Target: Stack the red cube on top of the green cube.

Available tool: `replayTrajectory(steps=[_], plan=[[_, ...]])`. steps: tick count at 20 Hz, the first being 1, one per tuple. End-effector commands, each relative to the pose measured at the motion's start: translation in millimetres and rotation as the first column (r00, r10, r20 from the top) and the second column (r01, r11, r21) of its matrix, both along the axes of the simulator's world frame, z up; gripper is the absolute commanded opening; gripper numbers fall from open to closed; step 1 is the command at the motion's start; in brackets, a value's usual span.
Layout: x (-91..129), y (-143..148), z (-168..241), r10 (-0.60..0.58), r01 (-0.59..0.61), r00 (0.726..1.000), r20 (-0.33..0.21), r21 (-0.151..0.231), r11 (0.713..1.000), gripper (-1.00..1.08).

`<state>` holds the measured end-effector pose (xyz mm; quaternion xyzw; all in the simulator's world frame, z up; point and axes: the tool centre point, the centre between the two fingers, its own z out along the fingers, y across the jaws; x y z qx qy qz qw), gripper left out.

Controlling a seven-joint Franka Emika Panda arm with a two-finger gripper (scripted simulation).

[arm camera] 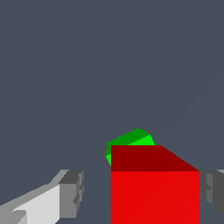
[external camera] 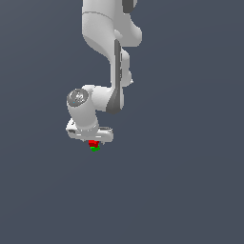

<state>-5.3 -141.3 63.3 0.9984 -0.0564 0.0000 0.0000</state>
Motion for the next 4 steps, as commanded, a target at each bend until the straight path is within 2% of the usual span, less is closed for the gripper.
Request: replayTrajectory(steps=[1, 4], plan=[[0.1, 0.0, 0.0, 0.000, 0.000, 1.000, 0.000, 0.000, 1.000, 1.00], [0.1, 0.0, 0.0, 0.000, 0.000, 1.000, 0.000, 0.000, 1.000, 1.00]])
